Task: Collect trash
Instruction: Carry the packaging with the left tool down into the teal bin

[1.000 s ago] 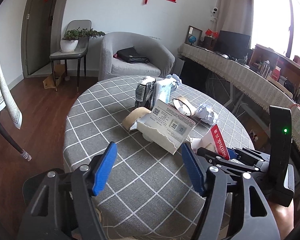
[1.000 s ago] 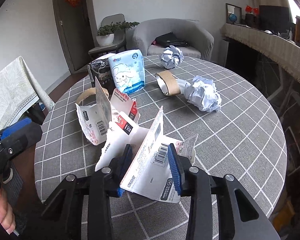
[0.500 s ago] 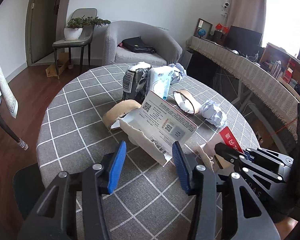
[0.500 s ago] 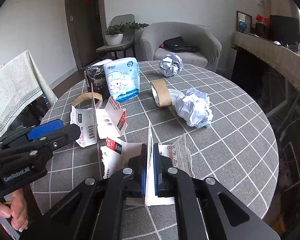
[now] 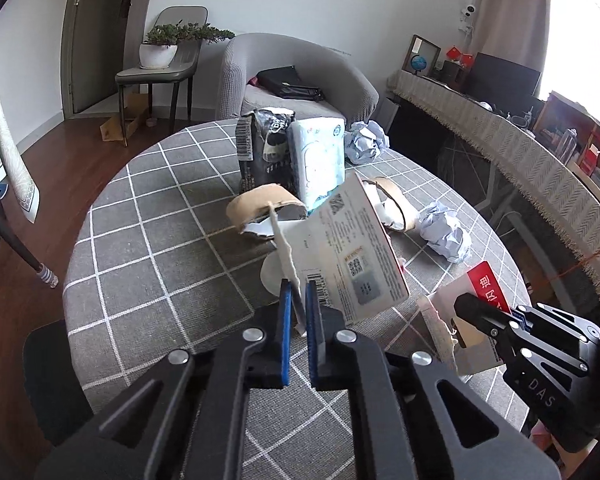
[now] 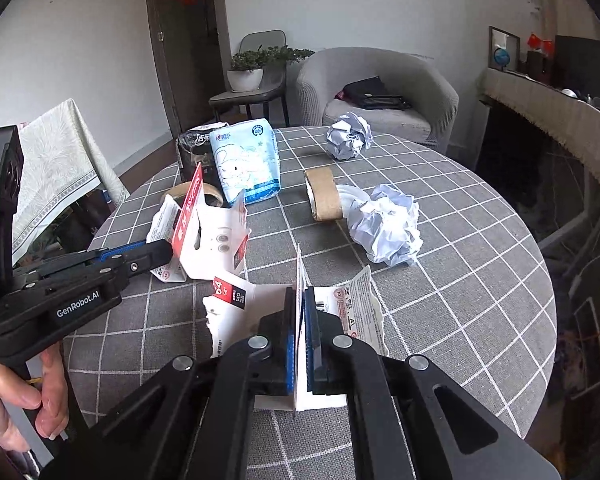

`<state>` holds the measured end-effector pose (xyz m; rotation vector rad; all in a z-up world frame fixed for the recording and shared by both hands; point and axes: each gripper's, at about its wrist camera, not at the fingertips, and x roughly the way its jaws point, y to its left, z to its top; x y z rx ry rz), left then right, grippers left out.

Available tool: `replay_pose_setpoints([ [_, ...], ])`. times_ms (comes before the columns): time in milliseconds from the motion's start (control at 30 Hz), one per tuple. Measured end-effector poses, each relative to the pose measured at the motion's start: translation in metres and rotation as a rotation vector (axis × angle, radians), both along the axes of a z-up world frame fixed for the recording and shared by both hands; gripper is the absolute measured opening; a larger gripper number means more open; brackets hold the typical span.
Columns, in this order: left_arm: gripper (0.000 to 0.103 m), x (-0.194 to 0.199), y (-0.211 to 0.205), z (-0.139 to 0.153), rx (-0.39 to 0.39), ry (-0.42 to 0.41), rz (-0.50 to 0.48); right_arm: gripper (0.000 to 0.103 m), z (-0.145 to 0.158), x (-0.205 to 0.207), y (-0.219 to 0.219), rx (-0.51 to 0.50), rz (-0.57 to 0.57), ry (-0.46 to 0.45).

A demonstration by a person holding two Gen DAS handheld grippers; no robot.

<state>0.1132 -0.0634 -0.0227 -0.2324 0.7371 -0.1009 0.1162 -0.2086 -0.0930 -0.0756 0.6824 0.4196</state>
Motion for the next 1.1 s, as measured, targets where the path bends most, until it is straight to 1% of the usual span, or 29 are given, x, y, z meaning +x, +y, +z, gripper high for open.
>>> replay_pose_setpoints([
  [167,0.001,-0.003,0.001,-0.001,0.014,0.012,-0.005,0.004,0.001,-0.001,-0.002,0.01,-0.006,0.01],
  [267,0.001,-0.006,0.002,0.001,0.022,0.009,-0.009,0.003,0.003,-0.002,-0.004,0.028,-0.016,0.012],
  [500,0.001,-0.017,0.007,0.004,0.017,-0.003,-0.043,0.002,-0.002,-0.004,0.004,0.002,-0.025,0.031],
  [600,0.001,-0.022,0.006,0.008,0.027,-0.015,-0.06,0.001,0.001,-0.007,0.006,0.012,-0.034,0.025],
  [800,0.001,-0.034,0.022,0.015,0.019,-0.035,-0.056,0.001,0.006,-0.015,0.009,0.039,-0.051,0.011],
  [1100,0.001,-0.054,0.056,0.022,0.02,-0.05,-0.027,0.001,0.016,-0.03,0.028,0.075,-0.034,-0.027],
])
